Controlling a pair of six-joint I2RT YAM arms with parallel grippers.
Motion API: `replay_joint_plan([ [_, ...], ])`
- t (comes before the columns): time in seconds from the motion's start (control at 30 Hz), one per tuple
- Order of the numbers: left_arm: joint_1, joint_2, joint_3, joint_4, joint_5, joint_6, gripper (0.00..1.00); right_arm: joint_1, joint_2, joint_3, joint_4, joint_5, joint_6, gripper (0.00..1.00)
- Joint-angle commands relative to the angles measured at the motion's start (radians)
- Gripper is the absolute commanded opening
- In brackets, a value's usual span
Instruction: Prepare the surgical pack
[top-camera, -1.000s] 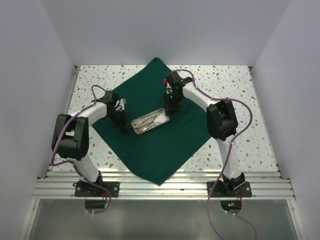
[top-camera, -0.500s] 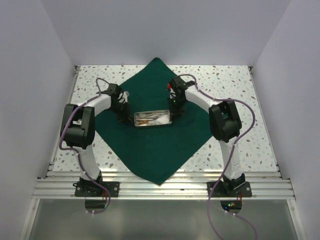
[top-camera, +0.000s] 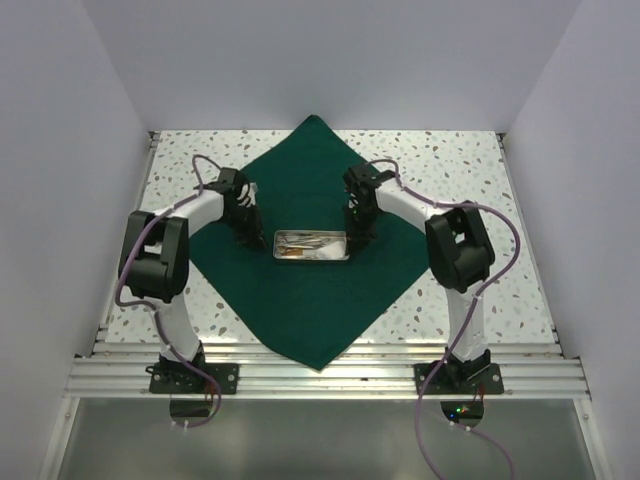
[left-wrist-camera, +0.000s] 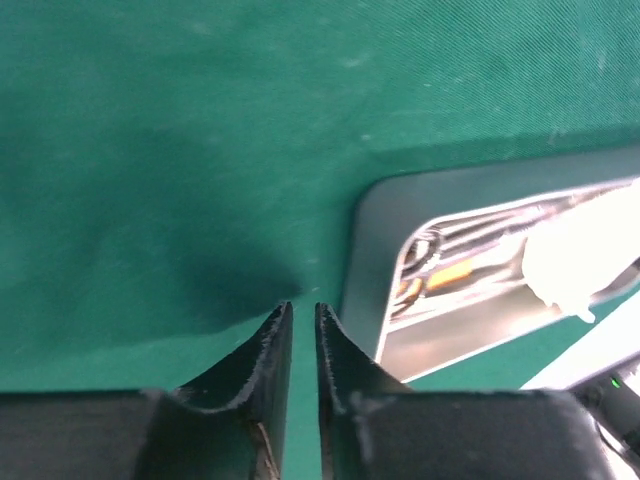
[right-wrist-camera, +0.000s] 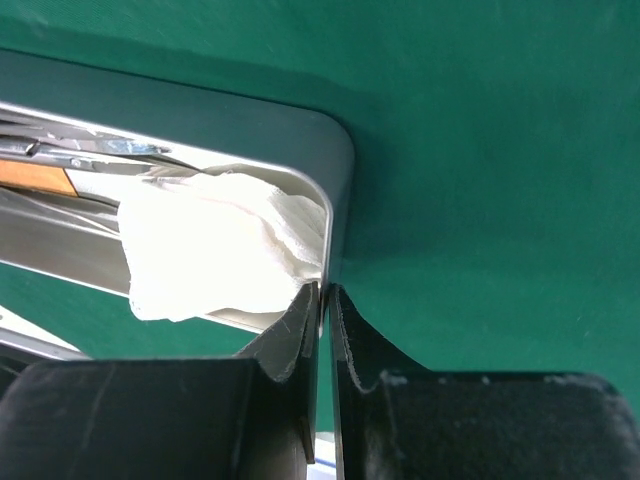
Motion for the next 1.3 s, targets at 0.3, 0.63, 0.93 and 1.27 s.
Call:
replay_joint_plan([
  [0.3, 0.202, -0.333, 0.028, 0.013, -0.175, 0.088, 0.39, 0.015, -0.119, -0.081, 0.025, 0.052, 0.192, 0.00],
  [0.63, 0.202, -0.364, -0.058, 0.035, -0.114, 0.055, 0.39, 0.027, -0.108, -0.068, 0.020, 0.118, 0.173, 0.00],
  [0.93, 0.202, -0.353, -0.044, 0.044, -0.106, 0.059, 0.38, 0.035, -0.062, 0.003, 0.014, 0.101, 0.134, 0.00],
  [1.27, 0.204, -0.325, -0.006, 0.021, -0.118, 0.068, 0.38, 0.046, -0.024, 0.037, 0.004, 0.095, 0.120, 0.00],
])
